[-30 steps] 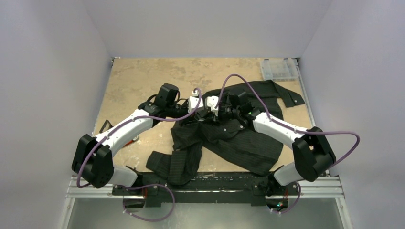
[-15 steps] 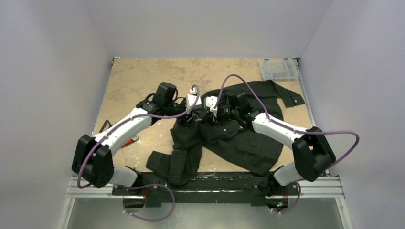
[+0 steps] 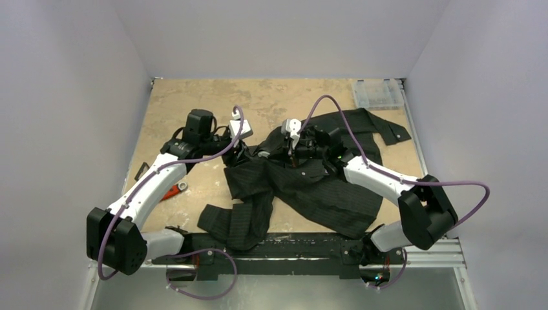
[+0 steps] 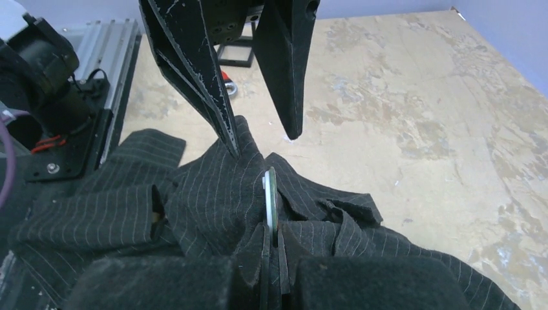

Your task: Remove the brooch from the garment

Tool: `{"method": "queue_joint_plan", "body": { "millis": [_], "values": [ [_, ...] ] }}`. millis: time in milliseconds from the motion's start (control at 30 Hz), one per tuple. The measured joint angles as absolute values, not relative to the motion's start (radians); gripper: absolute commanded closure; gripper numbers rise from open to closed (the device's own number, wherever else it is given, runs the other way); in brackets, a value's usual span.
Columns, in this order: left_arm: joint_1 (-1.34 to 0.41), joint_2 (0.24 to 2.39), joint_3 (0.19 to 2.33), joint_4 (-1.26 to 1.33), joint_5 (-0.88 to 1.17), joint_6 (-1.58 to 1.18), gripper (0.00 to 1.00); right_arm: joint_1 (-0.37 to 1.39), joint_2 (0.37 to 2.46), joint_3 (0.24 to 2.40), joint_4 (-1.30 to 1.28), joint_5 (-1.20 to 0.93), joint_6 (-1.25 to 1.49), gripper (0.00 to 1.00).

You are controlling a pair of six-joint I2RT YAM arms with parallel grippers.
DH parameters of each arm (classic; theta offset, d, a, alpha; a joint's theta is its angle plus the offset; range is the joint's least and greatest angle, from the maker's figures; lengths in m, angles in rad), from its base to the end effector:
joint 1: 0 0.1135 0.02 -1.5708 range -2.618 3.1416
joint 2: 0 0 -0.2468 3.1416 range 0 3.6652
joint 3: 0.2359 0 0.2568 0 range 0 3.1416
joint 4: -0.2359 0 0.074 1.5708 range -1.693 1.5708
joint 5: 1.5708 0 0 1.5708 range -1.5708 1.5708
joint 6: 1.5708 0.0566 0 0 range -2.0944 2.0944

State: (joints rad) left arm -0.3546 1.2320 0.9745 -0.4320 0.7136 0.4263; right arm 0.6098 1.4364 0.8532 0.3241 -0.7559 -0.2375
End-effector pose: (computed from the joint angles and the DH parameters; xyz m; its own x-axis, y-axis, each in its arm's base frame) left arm 0.2542 -0.1336 0.2664 -0.2388 0.4218 -0.8747 0.9169 0.3945 -0.0601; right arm 0.2563 0.2264 0.2412 0.0218 -0.1936 -0.9808 -0.9827 0.1762 -0.0566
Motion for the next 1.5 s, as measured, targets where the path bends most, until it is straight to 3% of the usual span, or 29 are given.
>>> {"method": "queue_joint_plan", "body": {
  "millis": [600,700,967,1133,1500],
  "values": [
    [-0.356,1.235,0.975,-0.368,0.826,0.347,0.66,0.607,1.433,0.853,0.404,-0.807,-0.022,1.0],
    [-0.358,1.235,0.981,-0.365,0.824,0.352,0.61,0.607,1.433,0.854,0.354,-0.804,-0.071,1.0],
    [-0.474,1.234,0.991,-0.369,0.755,0.446,0.62,0.608,1.424,0.879,0.222,-0.768,-0.202,1.0],
    [-0.504,1.222,0.992,-0.366,0.729,0.472,0.51,0.609,1.343,0.854,0.21,-0.735,-0.307,1.0],
    [-0.367,1.322,1.227,-0.562,0.88,0.018,0.46,0.673,1.188,0.591,0.452,-0.581,-0.788,1.0]
  ]
}}
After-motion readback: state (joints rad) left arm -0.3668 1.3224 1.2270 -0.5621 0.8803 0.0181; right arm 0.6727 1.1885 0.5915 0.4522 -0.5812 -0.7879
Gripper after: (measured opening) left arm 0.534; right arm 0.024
